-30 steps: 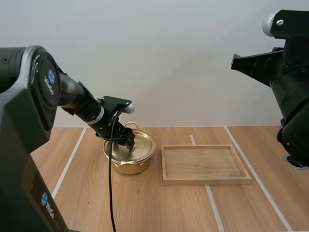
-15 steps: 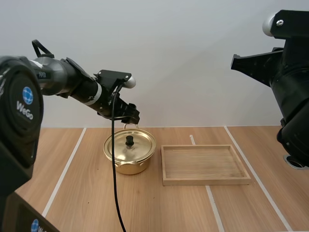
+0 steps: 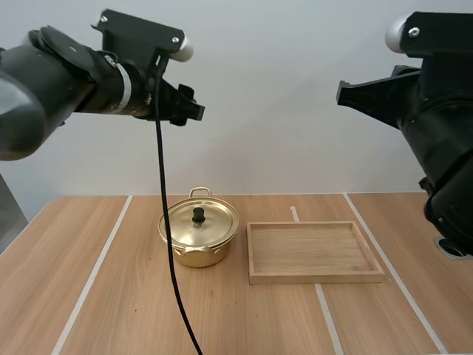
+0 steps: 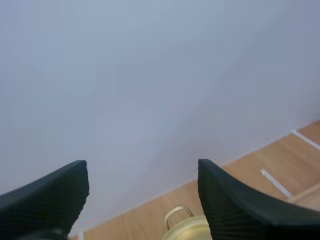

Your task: Open the pot, put the pineapple inside, and close it

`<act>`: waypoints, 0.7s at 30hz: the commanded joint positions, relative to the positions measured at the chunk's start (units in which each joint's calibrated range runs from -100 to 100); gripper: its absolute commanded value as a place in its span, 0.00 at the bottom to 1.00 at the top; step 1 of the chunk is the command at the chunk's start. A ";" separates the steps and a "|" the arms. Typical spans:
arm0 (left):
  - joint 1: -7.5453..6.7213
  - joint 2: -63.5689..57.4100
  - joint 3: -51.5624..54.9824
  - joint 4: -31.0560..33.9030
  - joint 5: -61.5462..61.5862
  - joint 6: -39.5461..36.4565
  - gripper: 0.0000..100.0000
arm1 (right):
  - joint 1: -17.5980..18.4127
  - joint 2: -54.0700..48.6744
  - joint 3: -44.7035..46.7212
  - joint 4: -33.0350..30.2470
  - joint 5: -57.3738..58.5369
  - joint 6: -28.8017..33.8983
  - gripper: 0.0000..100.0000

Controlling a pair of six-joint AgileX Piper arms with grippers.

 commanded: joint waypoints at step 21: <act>0.01 -35.57 17.26 -4.36 -12.73 -4.45 0.00 | -3.96 -4.38 3.57 0.00 19.12 0.00 0.00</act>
